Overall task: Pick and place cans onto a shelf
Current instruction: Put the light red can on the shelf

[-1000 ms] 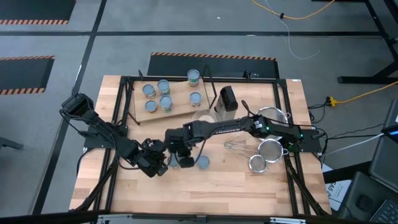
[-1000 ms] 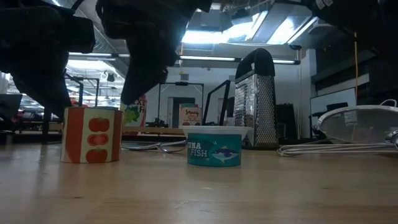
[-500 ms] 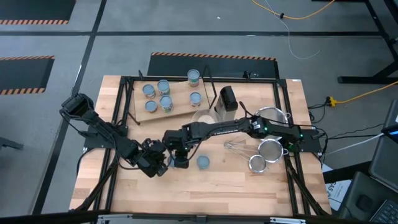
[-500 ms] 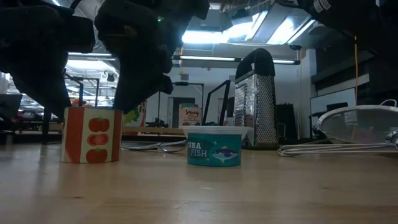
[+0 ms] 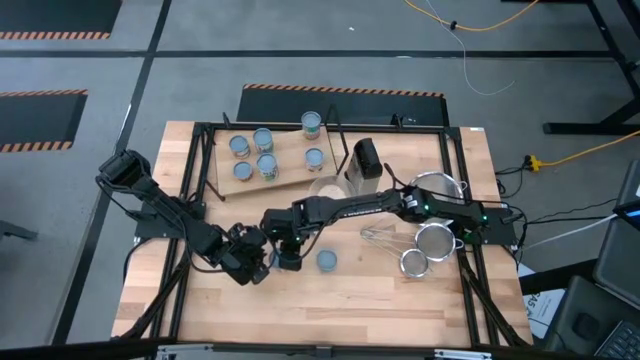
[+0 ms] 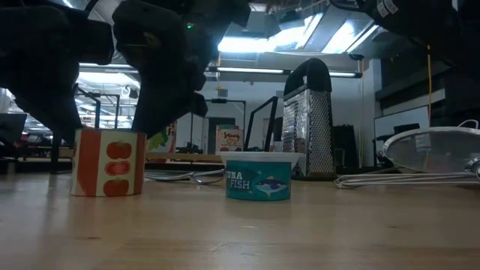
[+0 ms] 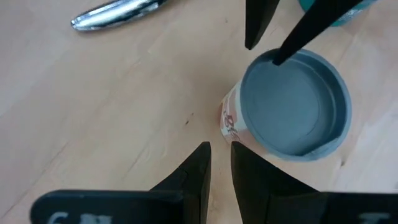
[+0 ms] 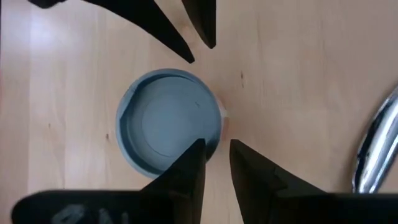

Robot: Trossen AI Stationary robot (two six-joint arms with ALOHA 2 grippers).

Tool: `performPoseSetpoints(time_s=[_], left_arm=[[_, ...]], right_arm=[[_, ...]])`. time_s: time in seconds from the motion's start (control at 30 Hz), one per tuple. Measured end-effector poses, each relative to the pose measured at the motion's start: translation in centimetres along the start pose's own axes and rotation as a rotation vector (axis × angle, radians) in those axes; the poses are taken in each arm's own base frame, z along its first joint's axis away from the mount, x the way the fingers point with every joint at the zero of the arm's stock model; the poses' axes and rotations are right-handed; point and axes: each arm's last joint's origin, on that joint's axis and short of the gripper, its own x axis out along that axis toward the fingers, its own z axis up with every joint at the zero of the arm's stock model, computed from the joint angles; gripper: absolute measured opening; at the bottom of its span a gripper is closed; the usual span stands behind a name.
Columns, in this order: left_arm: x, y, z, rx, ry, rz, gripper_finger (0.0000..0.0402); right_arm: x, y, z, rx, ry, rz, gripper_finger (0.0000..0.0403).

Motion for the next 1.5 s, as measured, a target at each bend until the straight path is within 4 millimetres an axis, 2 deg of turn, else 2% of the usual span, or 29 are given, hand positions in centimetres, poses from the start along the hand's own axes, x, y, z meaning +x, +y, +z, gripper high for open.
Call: performPoseSetpoints(time_s=[0.43, 0.63, 0.7, 0.93, 1.27, 1.4, 1.5], left_arm=[[-0.8, -0.7, -1.6, 0.052, 0.041, -0.056, 0.0055], [-1.2, -1.1, -2.3, 0.077, 0.047, -0.082, 0.0055], [-1.3, -1.2, -2.5, 0.081, 0.046, -0.094, 0.0055], [-1.5, -1.3, -2.8, 0.093, 0.045, -0.103, 0.0055], [-1.5, -1.3, -2.7, 0.091, 0.02, -0.095, 0.0055], [-1.5, -1.3, -2.7, 0.092, 0.02, -0.095, 0.0055], [-1.5, -1.3, -2.7, 0.091, 0.02, -0.096, 0.0055]], right_arm=[[0.6, 0.1, 0.0, -0.088, -0.005, -0.003, 0.0075], [0.6, 0.0, 0.0, -0.157, -0.009, -0.003, 0.0026], [0.6, 0.1, 0.0, -0.216, -0.009, -0.002, 0.0014], [0.6, 0.0, -0.1, -0.468, 0.0, -0.001, 0.0018], [0.2, -2.2, 0.3, -0.731, 0.005, 0.001, 0.0019], [0.0, -2.7, 0.3, -0.813, -0.003, 0.064, 0.0018], [-0.1, -3.0, 0.4, -0.813, -0.001, 0.068, 0.0018]])
